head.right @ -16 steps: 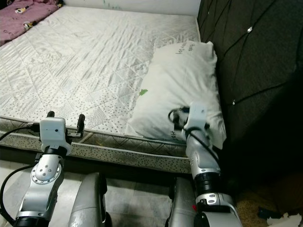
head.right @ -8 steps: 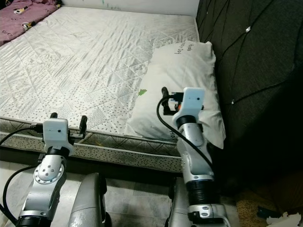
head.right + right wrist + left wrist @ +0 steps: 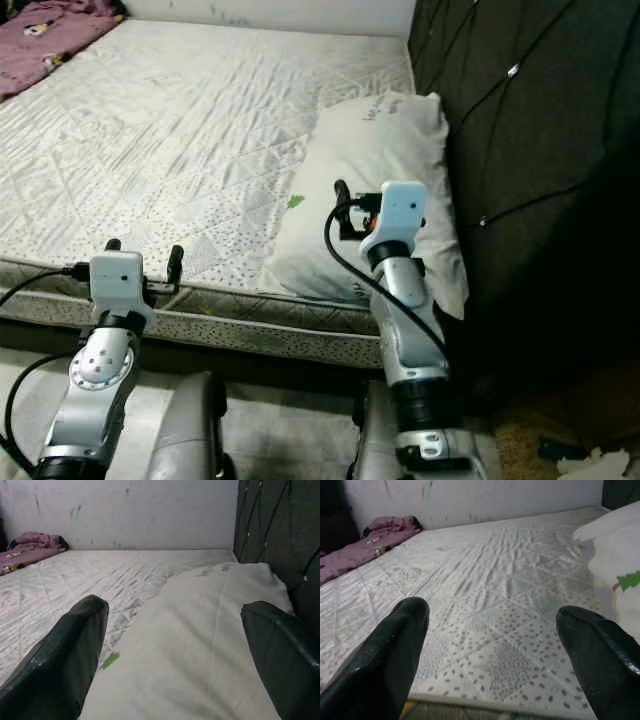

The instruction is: Clean up the room

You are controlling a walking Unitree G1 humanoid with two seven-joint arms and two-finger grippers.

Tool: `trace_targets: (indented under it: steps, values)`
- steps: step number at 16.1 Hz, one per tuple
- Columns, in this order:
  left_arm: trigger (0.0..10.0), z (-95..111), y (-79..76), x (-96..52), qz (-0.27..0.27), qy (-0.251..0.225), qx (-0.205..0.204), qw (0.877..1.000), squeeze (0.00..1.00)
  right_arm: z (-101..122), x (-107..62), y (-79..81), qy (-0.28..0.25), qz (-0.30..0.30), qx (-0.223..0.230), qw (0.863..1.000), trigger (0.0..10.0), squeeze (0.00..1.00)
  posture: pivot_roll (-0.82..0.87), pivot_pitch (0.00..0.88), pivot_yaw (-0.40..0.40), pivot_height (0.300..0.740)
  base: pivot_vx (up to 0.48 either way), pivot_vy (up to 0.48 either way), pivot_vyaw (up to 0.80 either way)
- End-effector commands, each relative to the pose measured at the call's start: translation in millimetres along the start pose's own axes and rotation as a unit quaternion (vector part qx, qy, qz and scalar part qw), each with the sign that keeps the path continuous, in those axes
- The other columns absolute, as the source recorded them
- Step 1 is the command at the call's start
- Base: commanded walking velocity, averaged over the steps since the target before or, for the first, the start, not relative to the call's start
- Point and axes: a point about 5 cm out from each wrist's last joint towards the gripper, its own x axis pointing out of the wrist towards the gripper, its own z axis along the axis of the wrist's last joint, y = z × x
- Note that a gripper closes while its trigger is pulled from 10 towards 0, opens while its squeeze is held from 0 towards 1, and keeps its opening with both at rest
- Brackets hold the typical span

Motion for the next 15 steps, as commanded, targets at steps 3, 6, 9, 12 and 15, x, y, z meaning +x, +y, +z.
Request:
trace_targets:
  steps: [3, 6, 9, 12, 15]
  values:
    - [10.0, 2.0, -0.4, 2.2, 0.001, -0.004, -0.001, 1.0, 0.0, 7.8, 4.2, -3.8, -0.015, -0.016, -0.002, 1.0, 10.0, 0.0, 0.04, 0.0, 0.0, 0.662, 0.0, 0.0, 0.0]
    - [10.0, 3.0, 0.9, 3.2, 0.004, -0.008, 0.005, 1.0, 0.0, 7.6, 4.7, -8.0, -0.015, -0.031, -0.011, 0.999, 10.0, 0.0, 0.04, 0.0, 0.001, 0.699, 0.0, 0.0, 0.0]
    - [10.0, 2.3, 4.1, 6.2, 0.041, -0.001, 0.015, 0.999, 0.0, 9.4, 4.9, -14.3, -0.017, -0.049, -0.021, 0.998, 10.0, 0.0, 0.03, 0.0, 0.01, 0.731, 0.0, 0.0, 0.0]
    - [10.0, 3.2, 1.3, 7.2, 0.035, -0.004, 0.016, 0.999, 0.0, 4.8, 0.8, -18.5, -0.008, -0.063, -0.021, 0.998, 10.0, 0.0, 0.03, 0.0, 0.011, 0.74, 0.0, 0.0, 0.0]
    - [10.0, 3.2, -1.9, 7.0, 0.027, 0.001, -0.004, 1.0, 0.0, 0.5, -3.0, -19.1, 0.002, -0.069, -0.022, 0.997, 10.0, 0.0, 0.03, 0.0, 0.012, 0.74, 0.0, 0.0, 0.0]
